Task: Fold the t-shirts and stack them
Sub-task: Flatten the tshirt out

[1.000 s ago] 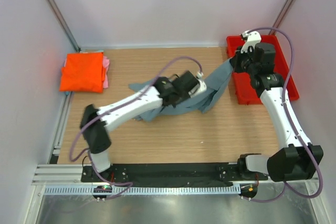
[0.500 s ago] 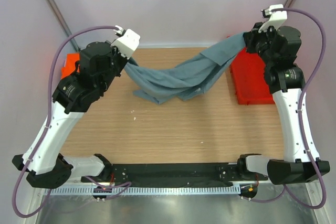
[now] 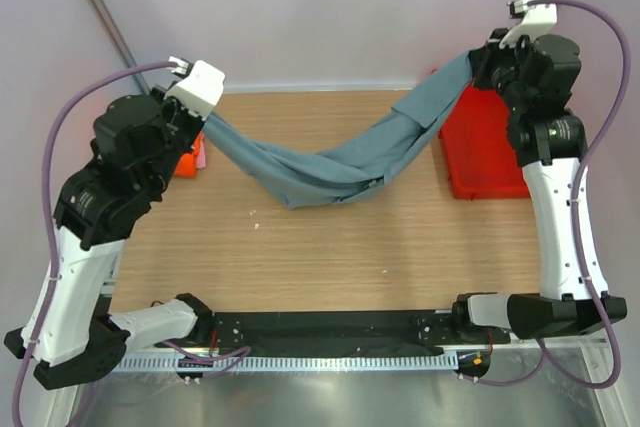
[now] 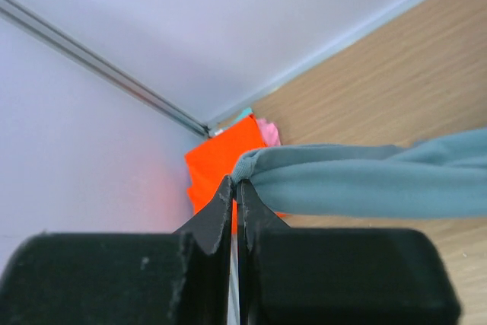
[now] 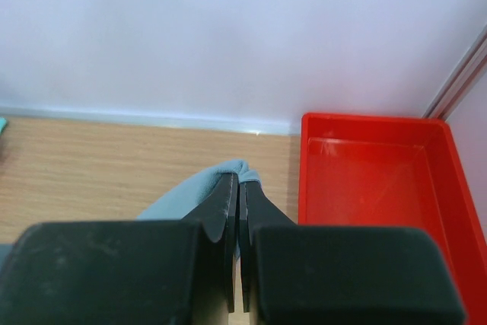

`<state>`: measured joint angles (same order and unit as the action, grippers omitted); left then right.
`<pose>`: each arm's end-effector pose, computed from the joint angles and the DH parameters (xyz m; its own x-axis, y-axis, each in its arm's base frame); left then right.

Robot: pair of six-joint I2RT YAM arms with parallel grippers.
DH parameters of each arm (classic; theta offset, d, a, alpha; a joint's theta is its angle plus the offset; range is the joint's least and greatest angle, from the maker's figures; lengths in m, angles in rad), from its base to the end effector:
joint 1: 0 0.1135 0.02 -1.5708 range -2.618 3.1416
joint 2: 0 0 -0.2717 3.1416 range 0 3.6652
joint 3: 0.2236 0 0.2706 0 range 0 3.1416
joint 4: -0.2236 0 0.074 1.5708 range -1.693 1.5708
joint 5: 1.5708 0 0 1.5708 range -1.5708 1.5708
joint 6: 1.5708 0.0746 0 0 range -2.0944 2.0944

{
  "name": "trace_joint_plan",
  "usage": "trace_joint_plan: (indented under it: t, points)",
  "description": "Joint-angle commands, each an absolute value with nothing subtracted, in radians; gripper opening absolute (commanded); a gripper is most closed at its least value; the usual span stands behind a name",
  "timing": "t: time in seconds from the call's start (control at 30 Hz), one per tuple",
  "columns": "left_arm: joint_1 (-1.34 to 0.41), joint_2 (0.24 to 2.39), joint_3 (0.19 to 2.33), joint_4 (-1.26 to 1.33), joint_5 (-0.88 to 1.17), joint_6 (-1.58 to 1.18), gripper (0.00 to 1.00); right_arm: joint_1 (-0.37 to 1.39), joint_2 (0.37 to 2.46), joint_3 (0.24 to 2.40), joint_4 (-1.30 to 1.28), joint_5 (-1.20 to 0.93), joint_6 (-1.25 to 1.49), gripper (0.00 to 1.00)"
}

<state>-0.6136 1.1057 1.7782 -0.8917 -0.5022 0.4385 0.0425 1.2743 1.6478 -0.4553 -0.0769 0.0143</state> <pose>0.1868 -0.0877 0.5373 -0.1098 0.5325 -0.8393 0.1847 0.8406 0.5092 0.3118 0.0190 0.5134 -0.0833 0.0107 -0.9965 -0.1177 0.9928 0.0205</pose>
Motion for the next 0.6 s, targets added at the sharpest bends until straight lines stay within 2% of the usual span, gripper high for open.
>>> trace_joint_plan:
  t: [0.0, 0.1, 0.2, 0.3, 0.43, 0.57]
  points:
    - [-0.606, 1.085, 1.893, -0.788, -0.554, 0.496, 0.01, 0.032, 1.285, 1.813, -0.391, -0.038, 0.034, 0.01]
    - [-0.598, 1.080, 1.959, -0.796, -0.538, 0.480, 0.01, 0.029, 1.285, 1.884, -0.396, -0.055, 0.043, 0.01]
    - [-0.591, 1.063, 1.931, -0.825, -0.494, 0.465, 0.01, 0.028, 1.273, 1.875, -0.408, -0.069, 0.041, 0.01]
    - [-0.580, 1.032, 1.801, -0.880, -0.398, 0.415, 0.00, 0.028, 1.244, 1.766, -0.399, -0.092, 0.035, 0.01]
    - [-0.572, 1.000, 1.518, -0.902, -0.316, 0.324, 0.00, 0.028, 1.227, 1.610, -0.377, -0.091, 0.029, 0.01]
    - [-0.572, 0.991, 1.327, -0.885, -0.267, 0.304, 0.00, 0.028, 1.245, 1.563, -0.368, -0.081, 0.011, 0.01]
